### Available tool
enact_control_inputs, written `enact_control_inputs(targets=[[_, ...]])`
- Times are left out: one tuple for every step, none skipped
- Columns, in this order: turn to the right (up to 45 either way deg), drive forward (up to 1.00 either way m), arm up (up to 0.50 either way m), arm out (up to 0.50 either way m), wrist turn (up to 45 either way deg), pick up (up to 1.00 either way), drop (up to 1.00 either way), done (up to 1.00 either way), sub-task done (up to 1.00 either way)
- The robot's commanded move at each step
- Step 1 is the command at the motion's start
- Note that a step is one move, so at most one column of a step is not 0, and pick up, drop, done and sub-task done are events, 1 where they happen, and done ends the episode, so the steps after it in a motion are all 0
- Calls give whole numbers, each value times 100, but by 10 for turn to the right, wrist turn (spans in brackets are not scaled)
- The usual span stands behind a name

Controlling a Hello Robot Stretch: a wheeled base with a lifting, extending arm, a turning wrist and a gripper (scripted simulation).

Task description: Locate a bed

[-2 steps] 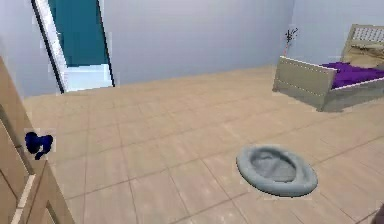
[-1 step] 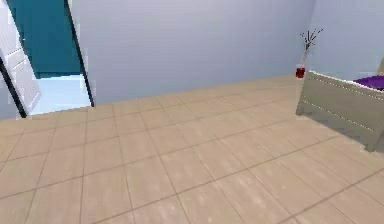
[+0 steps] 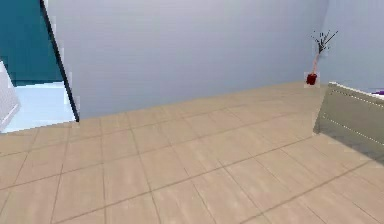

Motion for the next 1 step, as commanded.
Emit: enact_control_inputs(targets=[[30,0,0,0,0,0,0,0,0]])
